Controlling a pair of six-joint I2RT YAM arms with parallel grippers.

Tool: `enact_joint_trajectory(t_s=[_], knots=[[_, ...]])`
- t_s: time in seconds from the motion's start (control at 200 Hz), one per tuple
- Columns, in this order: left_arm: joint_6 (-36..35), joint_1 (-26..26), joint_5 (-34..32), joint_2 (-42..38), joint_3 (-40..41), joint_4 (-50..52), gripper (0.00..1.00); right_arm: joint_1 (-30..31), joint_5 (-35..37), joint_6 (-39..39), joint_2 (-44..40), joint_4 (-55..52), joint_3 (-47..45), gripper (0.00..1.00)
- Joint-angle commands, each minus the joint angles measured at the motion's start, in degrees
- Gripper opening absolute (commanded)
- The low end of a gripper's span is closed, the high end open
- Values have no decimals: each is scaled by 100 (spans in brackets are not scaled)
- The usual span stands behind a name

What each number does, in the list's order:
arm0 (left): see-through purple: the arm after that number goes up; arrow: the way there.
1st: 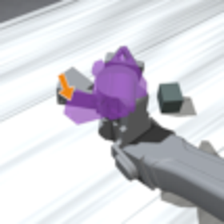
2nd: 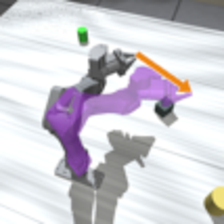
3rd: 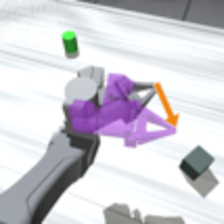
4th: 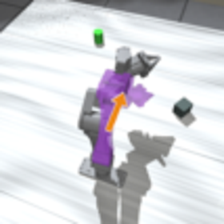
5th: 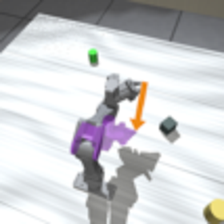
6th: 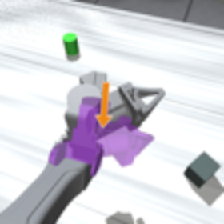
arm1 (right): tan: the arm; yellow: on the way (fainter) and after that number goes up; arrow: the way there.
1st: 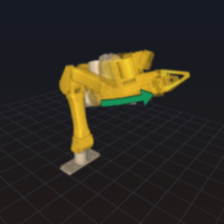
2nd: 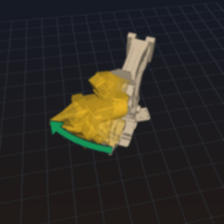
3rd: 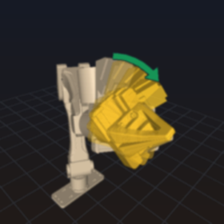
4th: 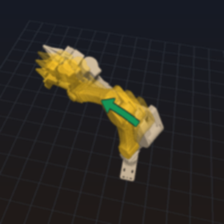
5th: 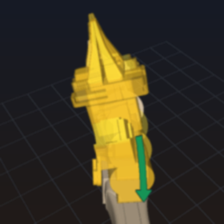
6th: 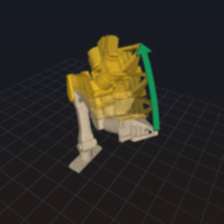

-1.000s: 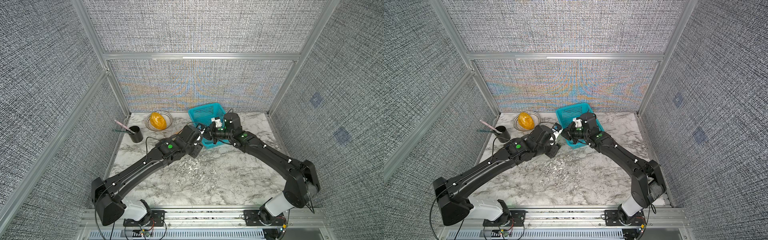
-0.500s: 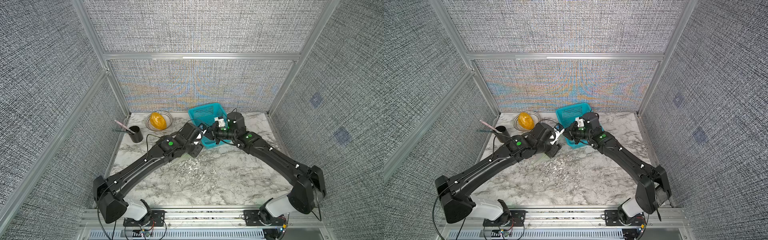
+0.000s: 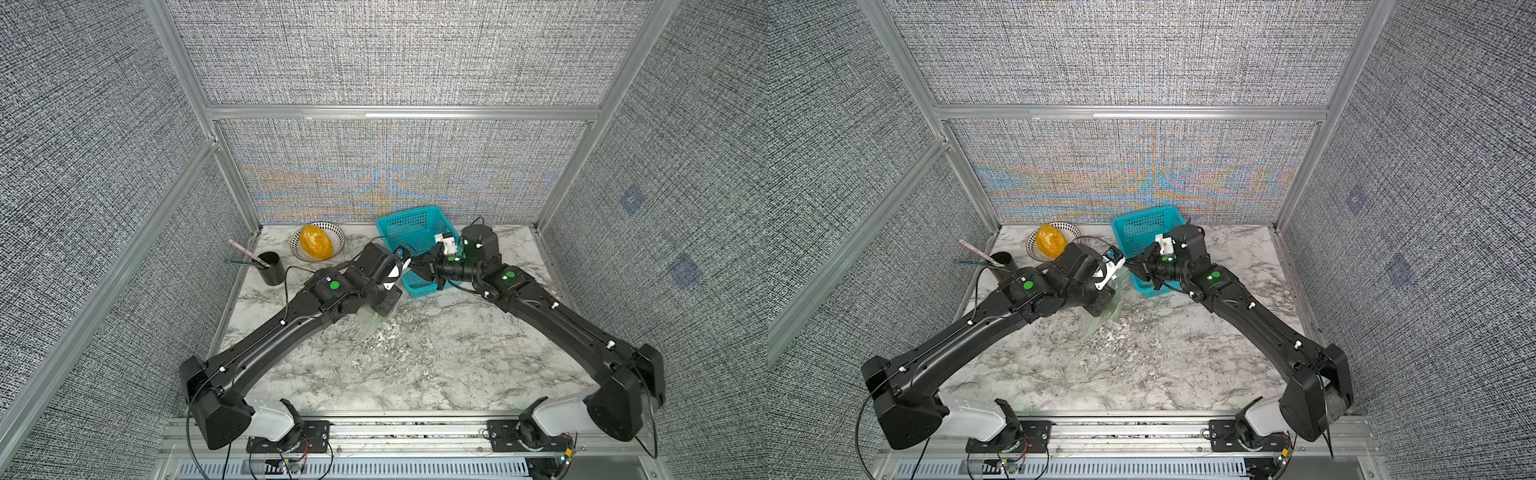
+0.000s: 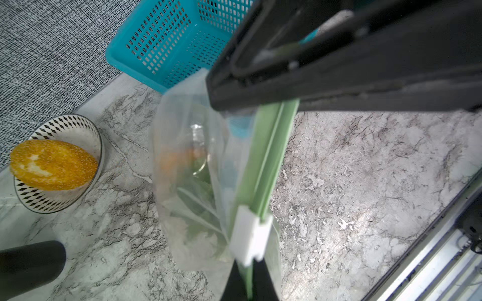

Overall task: Open the zip-top bag and take out the pineapple
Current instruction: Unzip the zipper on the zipper food storage bag.

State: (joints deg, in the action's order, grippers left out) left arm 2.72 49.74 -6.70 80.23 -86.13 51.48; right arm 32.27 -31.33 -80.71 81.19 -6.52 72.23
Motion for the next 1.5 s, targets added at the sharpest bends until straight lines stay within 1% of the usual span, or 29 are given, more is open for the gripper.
enact_joint_trajectory(t_s=[0.0, 0.185, 0.26, 0.385, 0.425, 0.445, 0.571, 0.616, 0.701, 0.766, 0.791, 0.911, 1.116, 1.211, 1.371, 1.461, 1.491], knots=[[-213, 4, 76, -116, -191, 412, 0, 2, 117, 111, -126, -176, 19, 0], [-261, 1, 780, -260, -502, 665, 0, 25, 101, 50, -422, -502, 35, 0], [-313, 1, 891, -261, -534, 839, 1, 44, 127, -68, -582, -505, -82, 0], [-355, 3, 865, -358, -257, 875, 9, 107, 230, -262, -752, -398, -330, 0], [-328, 1, 871, -391, -155, 817, 14, 144, 241, -307, -754, -317, -405, 0], [-311, 1, 879, -402, -117, 784, 17, 168, 254, -338, -749, -265, -444, 0], [-215, 2, 943, -418, -1, 632, 44, 354, 324, -454, -650, 0, -577, 0], [-211, -1, 938, -397, -17, 613, 47, 391, 335, -487, -588, 64, -596, 0], [-202, 4, 883, -402, -146, 559, 58, 444, 349, -562, -519, 163, -631, 0], [-240, 1, 851, -409, -292, 512, 60, 455, 358, -569, -494, 178, -622, 0], [-265, 1, 833, -404, -360, 516, 62, 455, 366, -567, -485, 177, -614, 0], [-438, 2, 845, -351, -594, 512, 63, 452, 368, -590, -488, 169, -604, 0], [-557, 1, 1260, -237, -563, 347, 62, 451, 326, -613, -429, 209, -538, 0], [-593, 1, 1290, -208, -547, 306, 59, 455, 304, -595, -393, 196, -458, 0], [-677, 0, 1219, -177, -519, 259, 44, 455, 310, -597, -377, 178, -435, 0], [-685, 5, 1191, -152, -528, 251, 31, 451, 296, -586, -392, 168, -437, 0], [-692, 1, 1173, -145, -528, 248, 29, 455, 294, -589, -393, 160, -445, 0]])
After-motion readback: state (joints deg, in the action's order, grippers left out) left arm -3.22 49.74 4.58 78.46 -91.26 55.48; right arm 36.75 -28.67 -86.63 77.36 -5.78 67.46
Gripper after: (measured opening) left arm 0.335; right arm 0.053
